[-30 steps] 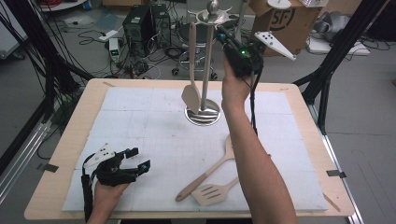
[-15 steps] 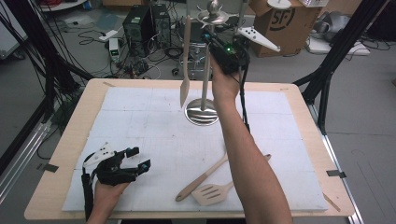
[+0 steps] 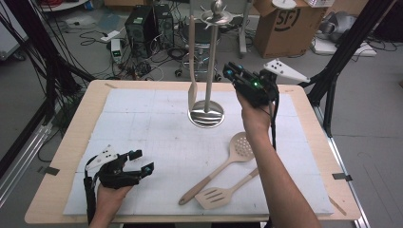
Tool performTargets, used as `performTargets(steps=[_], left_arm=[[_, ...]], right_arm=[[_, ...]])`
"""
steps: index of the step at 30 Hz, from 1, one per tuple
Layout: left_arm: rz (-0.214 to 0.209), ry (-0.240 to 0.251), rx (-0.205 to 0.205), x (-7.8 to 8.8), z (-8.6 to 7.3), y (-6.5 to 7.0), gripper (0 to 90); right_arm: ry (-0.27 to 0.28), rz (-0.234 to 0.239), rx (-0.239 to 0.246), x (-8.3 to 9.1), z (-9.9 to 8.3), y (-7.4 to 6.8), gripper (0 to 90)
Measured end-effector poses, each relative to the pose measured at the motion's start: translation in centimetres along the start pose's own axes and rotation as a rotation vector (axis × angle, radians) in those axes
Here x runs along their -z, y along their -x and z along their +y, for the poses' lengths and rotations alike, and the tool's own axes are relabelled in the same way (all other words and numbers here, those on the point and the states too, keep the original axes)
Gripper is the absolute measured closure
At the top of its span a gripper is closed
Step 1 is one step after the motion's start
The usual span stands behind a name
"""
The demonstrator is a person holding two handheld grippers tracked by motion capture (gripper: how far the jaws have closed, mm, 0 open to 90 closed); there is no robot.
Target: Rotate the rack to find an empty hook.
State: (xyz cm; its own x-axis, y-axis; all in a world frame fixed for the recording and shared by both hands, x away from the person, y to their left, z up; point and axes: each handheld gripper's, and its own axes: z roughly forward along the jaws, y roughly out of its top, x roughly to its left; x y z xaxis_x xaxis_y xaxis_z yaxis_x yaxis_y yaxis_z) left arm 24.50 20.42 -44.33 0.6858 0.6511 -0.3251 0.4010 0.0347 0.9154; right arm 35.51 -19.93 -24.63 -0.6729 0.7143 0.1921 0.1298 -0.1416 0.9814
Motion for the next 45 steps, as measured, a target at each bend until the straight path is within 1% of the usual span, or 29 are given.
performTargets(steps=[1,3,5,8,15,20,22,24,26,29,33,36,37,41,45], left_arm=[[0.000,0.000,-0.001,0.0,0.0,0.0,21.1],[0.001,-0.004,-0.002,-0.1,0.0,0.1,21.1],[0.001,-0.004,0.000,-0.1,0.0,0.1,21.1],[0.003,-0.005,0.000,-0.1,0.0,0.1,21.1],[0.004,-0.008,0.000,-0.1,-0.1,0.1,21.1],[0.004,-0.009,-0.001,-0.1,-0.1,0.1,21.1],[0.003,-0.010,-0.003,-0.1,-0.1,0.1,21.1],[0.006,-0.011,-0.007,-0.1,-0.1,0.2,21.1],[0.006,-0.010,-0.006,-0.1,-0.1,0.2,21.1],[0.011,-0.014,-0.002,-0.2,-0.1,0.1,21.0],[0.009,-0.013,-0.005,-0.1,-0.2,0.1,21.1],[0.010,-0.013,-0.005,-0.1,-0.2,0.2,21.0],[0.009,-0.011,-0.005,-0.1,-0.2,0.2,21.0],[0.003,-0.013,-0.002,-0.4,-0.1,0.1,21.1],[0.000,-0.015,-0.007,-0.7,-0.1,0.2,21.1]], right_arm=[[-0.010,-0.004,-0.007,0.5,-0.3,0.1,69.6],[-0.014,0.000,-0.033,1.3,-1.0,0.6,67.3],[-0.022,-0.020,-0.040,2.0,-1.5,1.1,65.0],[-0.027,-0.032,-0.068,2.9,-2.4,1.7,62.7],[-0.068,-0.048,-0.099,4.9,-5.3,2.3,60.1],[-0.119,-0.058,-0.113,6.2,-7.6,2.7,58.2],[-0.134,-0.063,-0.110,6.7,-8.2,2.8,58.2],[-0.139,-0.057,-0.121,7.2,-8.7,3.0,58.8],[-0.144,-0.043,-0.117,7.6,-9.1,3.0,60.1],[-0.160,-0.038,-0.103,8.1,-9.7,2.6,59.8],[-0.201,-0.035,-0.108,9.0,-11.1,2.2,59.7],[-0.235,-0.042,-0.101,9.7,-12.3,2.2,60.6],[-0.242,-0.044,-0.114,10.0,-12.6,2.3,60.8],[-0.256,-0.059,-0.136,11.1,-13.6,2.8,60.8],[-0.274,-0.061,-0.139,11.8,-14.1,2.6,60.7]])
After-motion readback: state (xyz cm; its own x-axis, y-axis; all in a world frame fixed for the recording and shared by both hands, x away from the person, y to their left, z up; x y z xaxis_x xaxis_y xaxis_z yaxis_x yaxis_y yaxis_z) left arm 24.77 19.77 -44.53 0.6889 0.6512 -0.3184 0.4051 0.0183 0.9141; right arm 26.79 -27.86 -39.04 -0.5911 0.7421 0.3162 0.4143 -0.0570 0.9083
